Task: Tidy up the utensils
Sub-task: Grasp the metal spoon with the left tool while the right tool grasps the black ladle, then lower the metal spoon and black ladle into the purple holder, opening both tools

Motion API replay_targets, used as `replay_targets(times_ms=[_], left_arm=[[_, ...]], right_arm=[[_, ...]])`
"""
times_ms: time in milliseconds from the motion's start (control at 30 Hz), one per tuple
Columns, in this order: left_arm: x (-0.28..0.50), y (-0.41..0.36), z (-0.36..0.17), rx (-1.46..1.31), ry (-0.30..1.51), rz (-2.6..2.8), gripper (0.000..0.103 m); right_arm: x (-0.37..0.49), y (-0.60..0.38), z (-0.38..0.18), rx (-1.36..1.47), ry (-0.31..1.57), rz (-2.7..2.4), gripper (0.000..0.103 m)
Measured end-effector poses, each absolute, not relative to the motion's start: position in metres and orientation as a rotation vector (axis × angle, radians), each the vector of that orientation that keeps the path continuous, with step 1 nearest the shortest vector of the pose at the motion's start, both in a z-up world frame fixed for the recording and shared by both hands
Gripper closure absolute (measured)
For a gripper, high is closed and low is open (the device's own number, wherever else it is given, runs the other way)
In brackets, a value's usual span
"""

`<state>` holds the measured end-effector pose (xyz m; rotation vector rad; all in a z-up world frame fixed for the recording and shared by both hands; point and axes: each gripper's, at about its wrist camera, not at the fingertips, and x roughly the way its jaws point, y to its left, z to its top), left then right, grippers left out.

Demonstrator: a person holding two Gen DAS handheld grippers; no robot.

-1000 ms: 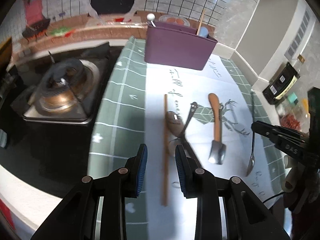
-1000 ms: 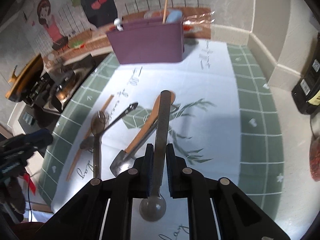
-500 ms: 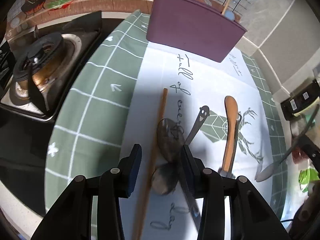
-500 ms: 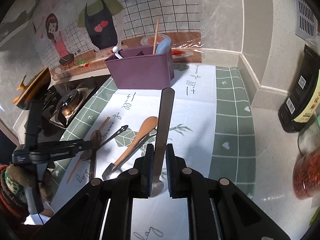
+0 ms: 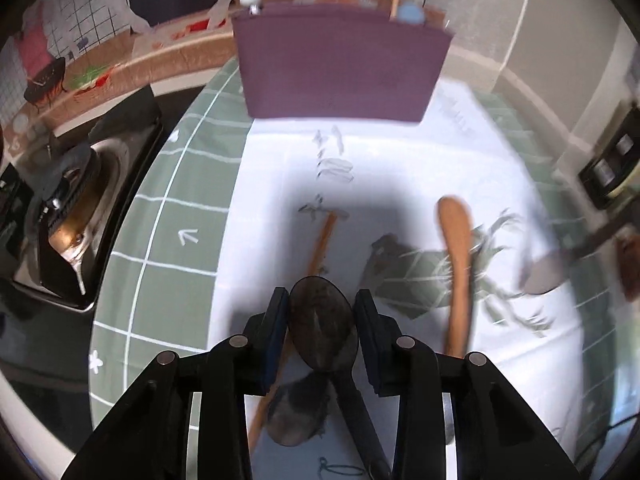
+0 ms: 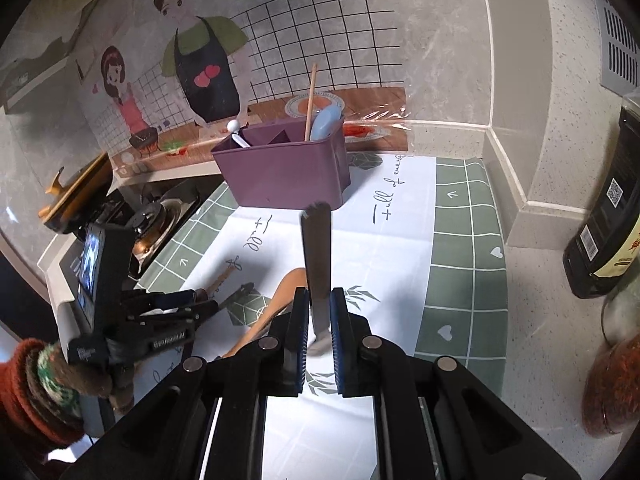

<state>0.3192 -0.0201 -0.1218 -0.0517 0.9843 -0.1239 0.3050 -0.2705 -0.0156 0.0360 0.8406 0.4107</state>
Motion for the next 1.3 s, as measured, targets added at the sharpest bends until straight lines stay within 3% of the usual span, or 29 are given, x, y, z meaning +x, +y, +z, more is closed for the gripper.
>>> replay_targets(times_ms=[167, 600, 800, 1033, 1133, 1300], left_arm=[[0.295, -0.003, -0.085, -0.099, 0.840, -0.231, 0.069], [0.269, 0.023, 0.001, -0.085, 0.661, -0.298, 0.069], [0.283, 0.030, 0.074, -0.042, 0.559, -0.341, 0.069], [0.321, 0.046, 0.190, -0.028, 0.237, -0.298, 0.069], [0.358, 0.046, 0.199, -0.041, 0.223, -0.280, 0.069], [0.425, 0.040, 0.168, -0.047, 0.295, -0.244, 0.069]], right_arm=[[0.300, -0.267, -0.005, 0.016, 0.813, 0.422, 0.097], [0.299, -0.247, 0.029, 0.043, 0.794, 0.424, 0.100], [0.304, -0.219, 0.085, -0.028, 0.731, 0.406, 0.100], [0.327, -0.198, 0.207, -0.100, 0.446, 0.376, 0.099], [0.357, -0.190, 0.220, -0.089, 0.424, 0.386, 0.099], [0.407, -0.177, 0.201, -0.069, 0.455, 0.401, 0.099]])
